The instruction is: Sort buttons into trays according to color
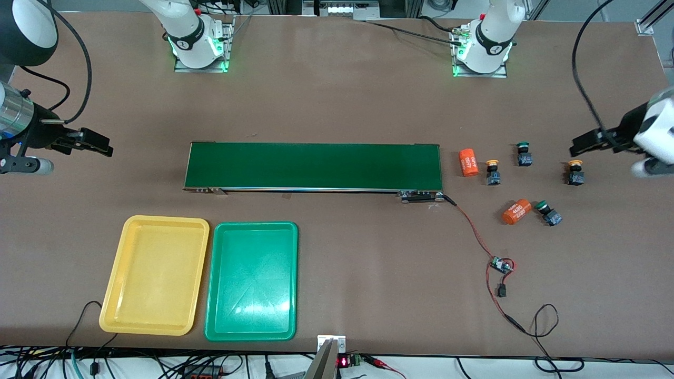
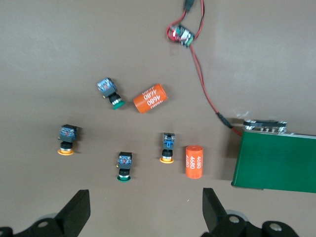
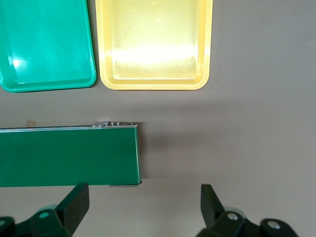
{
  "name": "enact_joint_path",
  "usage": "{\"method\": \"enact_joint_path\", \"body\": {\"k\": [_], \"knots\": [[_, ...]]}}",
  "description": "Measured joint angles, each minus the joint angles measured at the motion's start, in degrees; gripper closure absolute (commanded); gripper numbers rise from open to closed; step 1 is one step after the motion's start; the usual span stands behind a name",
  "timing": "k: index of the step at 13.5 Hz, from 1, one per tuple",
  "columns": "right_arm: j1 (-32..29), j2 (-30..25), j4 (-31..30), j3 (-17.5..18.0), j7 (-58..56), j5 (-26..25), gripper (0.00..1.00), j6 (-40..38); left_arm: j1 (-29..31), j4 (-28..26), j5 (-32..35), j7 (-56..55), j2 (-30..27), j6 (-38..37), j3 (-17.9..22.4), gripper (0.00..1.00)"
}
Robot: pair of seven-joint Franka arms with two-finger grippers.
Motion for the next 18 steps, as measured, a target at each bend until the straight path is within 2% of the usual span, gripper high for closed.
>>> {"method": "enact_joint_path", "body": {"k": [4, 7, 12, 18], "knots": [[0.0, 0.0, 0.0, 0.0, 0.0, 0.0, 0.0, 0.0, -0.3, -0.3, 0.0, 0.0, 7.3, 0.3, -0.3, 0.0], [0.0, 0.0, 0.0, 0.0, 0.0, 0.0, 0.0, 0.0, -0.3, -0.3, 0.0, 2.8, 12.7, 3.1, -0.3, 0.0], [-0.1, 0.0, 0.0, 0.0, 0.0, 0.0, 0.0, 0.0, 0.1, -0.3, 0.0, 22.3, 20.9, 10.4, -0.2, 0.0], [-0.2, 0.0, 0.0, -0.1, 0.0, 0.0, 0.0, 0.0, 1.8, -0.4, 0.0, 46.5, 27.5, 21.6, -0.1, 0.0]]}}
